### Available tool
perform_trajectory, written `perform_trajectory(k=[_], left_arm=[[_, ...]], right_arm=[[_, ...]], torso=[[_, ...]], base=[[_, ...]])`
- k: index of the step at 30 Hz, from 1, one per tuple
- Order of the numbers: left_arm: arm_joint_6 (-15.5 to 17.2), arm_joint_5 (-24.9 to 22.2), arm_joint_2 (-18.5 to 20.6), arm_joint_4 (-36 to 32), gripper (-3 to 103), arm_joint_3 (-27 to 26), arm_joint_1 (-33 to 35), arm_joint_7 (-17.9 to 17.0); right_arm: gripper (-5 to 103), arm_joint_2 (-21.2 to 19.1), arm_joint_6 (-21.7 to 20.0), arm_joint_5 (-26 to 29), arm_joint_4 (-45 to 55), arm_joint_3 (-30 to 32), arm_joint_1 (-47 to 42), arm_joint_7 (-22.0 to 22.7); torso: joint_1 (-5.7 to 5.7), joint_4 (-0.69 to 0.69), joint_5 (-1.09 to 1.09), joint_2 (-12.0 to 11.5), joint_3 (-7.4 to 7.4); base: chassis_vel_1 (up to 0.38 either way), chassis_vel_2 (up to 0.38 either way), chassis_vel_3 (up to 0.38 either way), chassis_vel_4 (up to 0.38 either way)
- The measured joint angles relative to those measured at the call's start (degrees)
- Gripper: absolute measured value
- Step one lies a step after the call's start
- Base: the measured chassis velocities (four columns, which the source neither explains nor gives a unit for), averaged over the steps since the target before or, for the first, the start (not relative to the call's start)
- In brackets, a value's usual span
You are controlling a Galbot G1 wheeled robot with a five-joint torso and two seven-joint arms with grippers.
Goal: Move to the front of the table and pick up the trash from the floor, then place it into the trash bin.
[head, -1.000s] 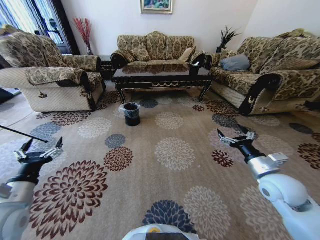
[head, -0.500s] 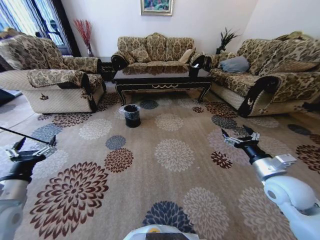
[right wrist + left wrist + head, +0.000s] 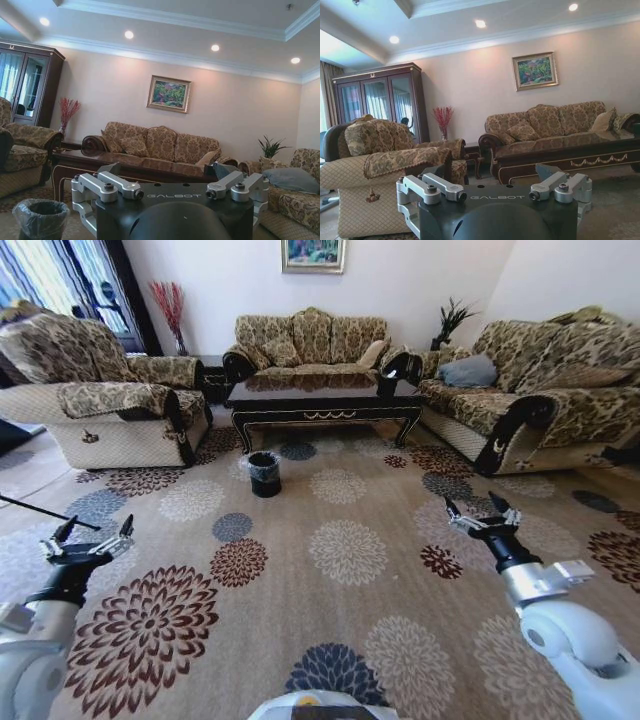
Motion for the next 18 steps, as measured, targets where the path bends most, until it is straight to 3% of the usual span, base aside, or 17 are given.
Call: perform_trajectory(k=[18], left_arm=[[-0.04,0.96,0.09,1.39,100,1.9,-1.37,-0.01]], right_arm=[[100,0.27,3.48,-0.21,-0.97,-1.88,0.01,-3.76]], torso=[[1.37,0.0,0.0,4.03,2.69]], base=[[0.0,0.0,0.0,0.0]])
